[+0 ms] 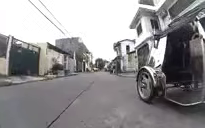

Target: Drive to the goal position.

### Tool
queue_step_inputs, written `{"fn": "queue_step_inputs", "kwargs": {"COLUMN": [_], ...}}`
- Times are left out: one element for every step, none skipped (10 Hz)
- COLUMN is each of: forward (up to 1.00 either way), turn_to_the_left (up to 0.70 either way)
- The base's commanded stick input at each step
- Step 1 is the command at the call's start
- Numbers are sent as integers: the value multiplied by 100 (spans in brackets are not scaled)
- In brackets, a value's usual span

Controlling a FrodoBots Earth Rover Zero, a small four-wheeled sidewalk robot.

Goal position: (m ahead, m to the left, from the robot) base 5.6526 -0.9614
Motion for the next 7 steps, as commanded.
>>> {"fn": "queue_step_inputs", "kwargs": {"forward": [100,100,100,100,100,100,100], "turn_to_the_left": [0,0,-2,-26,-39,-39,-36]}}
